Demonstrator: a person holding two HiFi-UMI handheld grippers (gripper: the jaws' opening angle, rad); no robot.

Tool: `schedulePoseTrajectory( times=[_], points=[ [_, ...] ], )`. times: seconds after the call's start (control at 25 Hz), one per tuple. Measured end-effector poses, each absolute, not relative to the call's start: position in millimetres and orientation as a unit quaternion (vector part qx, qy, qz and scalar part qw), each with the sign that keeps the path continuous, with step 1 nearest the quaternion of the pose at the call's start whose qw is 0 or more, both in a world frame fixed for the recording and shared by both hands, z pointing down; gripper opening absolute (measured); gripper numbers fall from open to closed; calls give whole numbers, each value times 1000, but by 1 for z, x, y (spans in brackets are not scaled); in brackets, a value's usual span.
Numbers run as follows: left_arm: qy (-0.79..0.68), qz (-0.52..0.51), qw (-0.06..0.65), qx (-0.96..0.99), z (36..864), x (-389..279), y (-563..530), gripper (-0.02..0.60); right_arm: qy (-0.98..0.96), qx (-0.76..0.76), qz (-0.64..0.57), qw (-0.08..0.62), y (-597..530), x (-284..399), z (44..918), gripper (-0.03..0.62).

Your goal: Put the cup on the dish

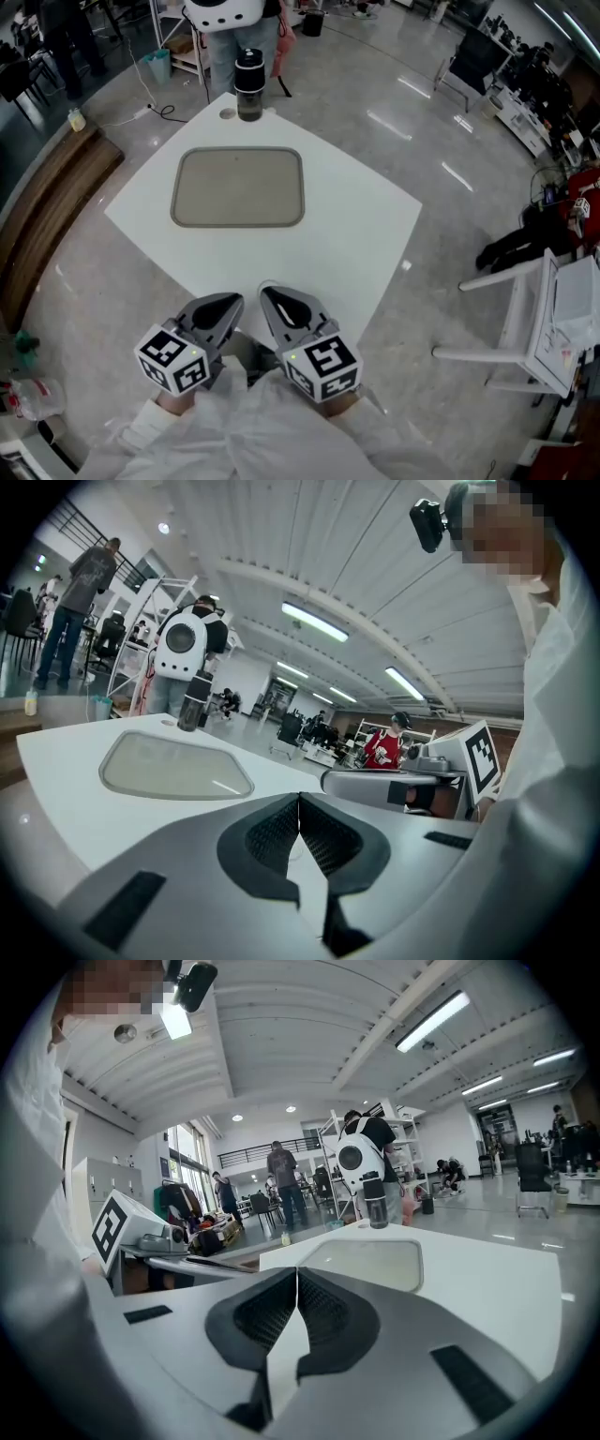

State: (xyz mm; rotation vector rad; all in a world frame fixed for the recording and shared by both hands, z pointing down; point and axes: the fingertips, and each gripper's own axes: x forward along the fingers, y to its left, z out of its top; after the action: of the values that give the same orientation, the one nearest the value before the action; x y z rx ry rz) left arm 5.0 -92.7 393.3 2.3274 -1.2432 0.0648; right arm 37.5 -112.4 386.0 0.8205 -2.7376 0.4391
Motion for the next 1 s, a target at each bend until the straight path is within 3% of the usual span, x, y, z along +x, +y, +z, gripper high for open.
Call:
schedulePoseTrajectory(
  times=[1.0],
  points=[
    [-377, 67, 295, 875, 418, -5, -112, 9, -914, 336, 149, 170, -121, 37, 413, 16]
  ],
)
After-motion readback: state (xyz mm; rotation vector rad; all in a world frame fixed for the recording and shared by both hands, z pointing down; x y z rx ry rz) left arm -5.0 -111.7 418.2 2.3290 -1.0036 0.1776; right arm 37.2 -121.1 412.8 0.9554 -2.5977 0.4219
